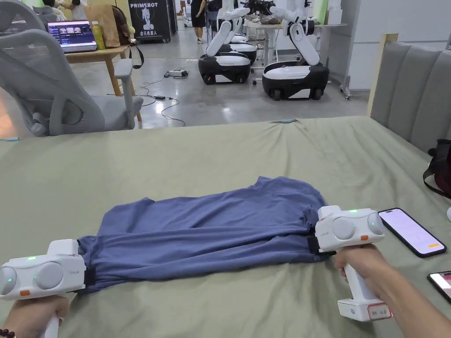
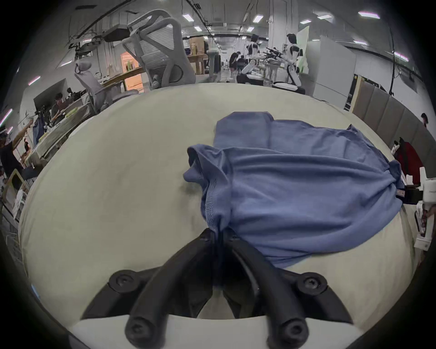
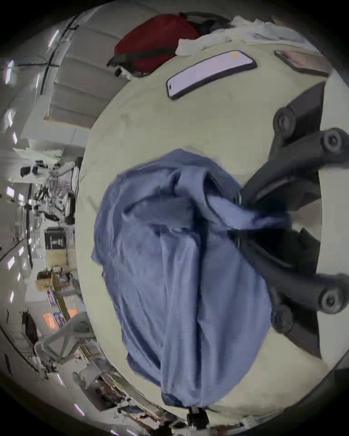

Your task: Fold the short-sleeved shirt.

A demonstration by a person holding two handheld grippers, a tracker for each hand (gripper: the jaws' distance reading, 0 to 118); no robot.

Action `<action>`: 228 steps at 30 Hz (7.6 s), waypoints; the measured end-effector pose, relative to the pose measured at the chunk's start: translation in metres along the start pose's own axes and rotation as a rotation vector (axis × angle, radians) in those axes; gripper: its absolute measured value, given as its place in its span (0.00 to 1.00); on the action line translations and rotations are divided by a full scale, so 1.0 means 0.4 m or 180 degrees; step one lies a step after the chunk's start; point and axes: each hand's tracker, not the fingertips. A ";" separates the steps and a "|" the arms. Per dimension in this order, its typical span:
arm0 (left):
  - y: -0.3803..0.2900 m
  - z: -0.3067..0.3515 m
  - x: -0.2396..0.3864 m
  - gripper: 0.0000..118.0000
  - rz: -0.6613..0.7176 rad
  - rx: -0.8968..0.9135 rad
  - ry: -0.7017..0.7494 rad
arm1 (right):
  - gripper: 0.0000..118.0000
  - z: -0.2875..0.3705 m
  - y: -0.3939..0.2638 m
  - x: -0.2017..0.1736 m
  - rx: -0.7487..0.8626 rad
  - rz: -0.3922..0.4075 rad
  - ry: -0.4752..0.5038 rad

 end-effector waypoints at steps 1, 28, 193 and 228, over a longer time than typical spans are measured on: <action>0.001 0.003 -0.001 0.03 -0.0002 0.0004 0.0000 | 0.09 0.002 0.000 -0.011 -0.0035 0.0044 -0.0219; -0.223 0.170 -0.053 0.04 0.0023 -0.0037 -0.0358 | 0.09 0.182 -0.260 -0.018 -0.0065 -0.0080 -0.0256; -0.120 0.197 -0.223 0.07 0.0020 0.0233 0.0380 | 0.00 0.356 -0.215 -0.180 0.0468 0.0145 0.0089; -0.032 0.178 0.177 0.88 -0.0156 -0.0415 -0.1429 | 0.00 0.339 -0.252 -0.153 0.0425 0.0093 0.0189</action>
